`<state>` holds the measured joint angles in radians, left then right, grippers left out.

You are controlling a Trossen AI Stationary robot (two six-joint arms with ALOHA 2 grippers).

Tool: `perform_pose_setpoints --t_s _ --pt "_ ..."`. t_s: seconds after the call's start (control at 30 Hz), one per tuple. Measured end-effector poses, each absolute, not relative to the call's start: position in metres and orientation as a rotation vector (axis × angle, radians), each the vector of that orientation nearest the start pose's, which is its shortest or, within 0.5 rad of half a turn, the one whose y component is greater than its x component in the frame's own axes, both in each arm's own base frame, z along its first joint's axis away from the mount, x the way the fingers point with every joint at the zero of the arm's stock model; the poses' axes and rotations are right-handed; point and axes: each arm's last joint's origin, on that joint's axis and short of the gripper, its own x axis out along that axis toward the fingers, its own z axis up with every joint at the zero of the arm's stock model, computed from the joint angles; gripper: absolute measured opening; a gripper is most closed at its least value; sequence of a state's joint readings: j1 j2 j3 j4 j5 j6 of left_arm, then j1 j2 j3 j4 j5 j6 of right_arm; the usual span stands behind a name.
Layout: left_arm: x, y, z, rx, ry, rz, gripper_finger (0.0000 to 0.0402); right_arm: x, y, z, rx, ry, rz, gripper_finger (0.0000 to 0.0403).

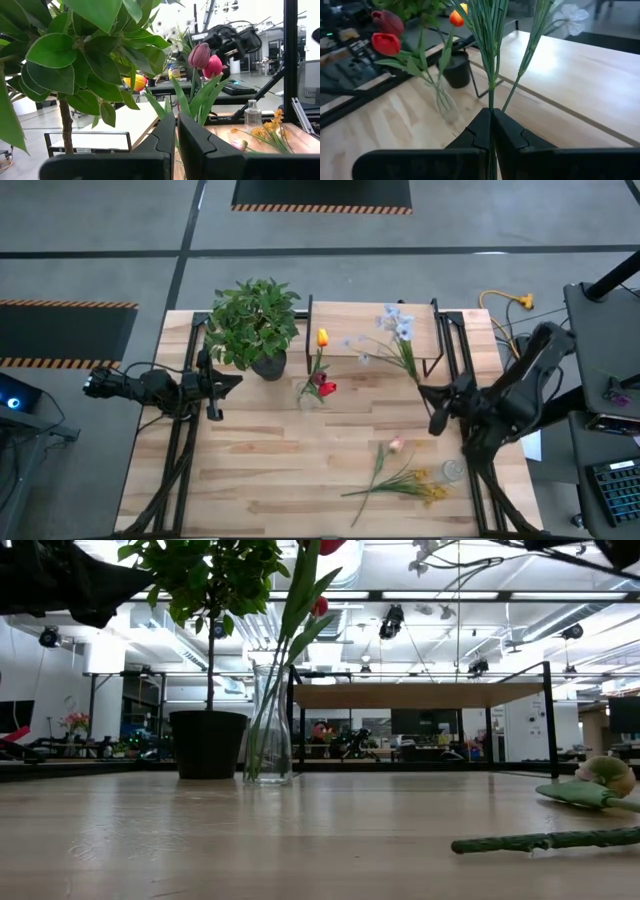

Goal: Pick and place flowers into a vace then onto a shelf
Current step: Put the white flowers into the bottom transparent vase

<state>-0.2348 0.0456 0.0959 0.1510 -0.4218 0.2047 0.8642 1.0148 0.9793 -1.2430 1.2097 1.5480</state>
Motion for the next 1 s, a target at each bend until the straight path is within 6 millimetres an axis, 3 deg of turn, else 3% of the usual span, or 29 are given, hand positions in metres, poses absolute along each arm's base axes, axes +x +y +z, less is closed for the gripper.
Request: perform_pose_setpoints --t_s 0.17,0.37,0.63,0.8,1.0 --pt "0.09 -0.009 0.207 0.143 -0.175 0.206 0.0004 0.113 0.091 0.304 0.337 0.248 -0.496 0.0008" --pt "0.09 -0.009 0.207 0.143 -0.175 0.206 0.0004 0.12 0.104 0.31 0.203 0.219 -0.187 0.0008" --pt "0.09 -0.009 0.207 0.142 -0.173 0.206 0.0004 0.118 0.12 0.285 0.074 0.181 0.014 0.0008" --pt "0.09 -0.009 0.207 0.142 -0.173 0.206 0.0004 0.108 0.131 0.271 0.086 0.184 0.096 0.0009" --pt "0.09 -0.009 0.207 0.141 -0.173 0.205 0.0004 0.085 0.146 0.276 0.142 0.175 0.245 0.0009"
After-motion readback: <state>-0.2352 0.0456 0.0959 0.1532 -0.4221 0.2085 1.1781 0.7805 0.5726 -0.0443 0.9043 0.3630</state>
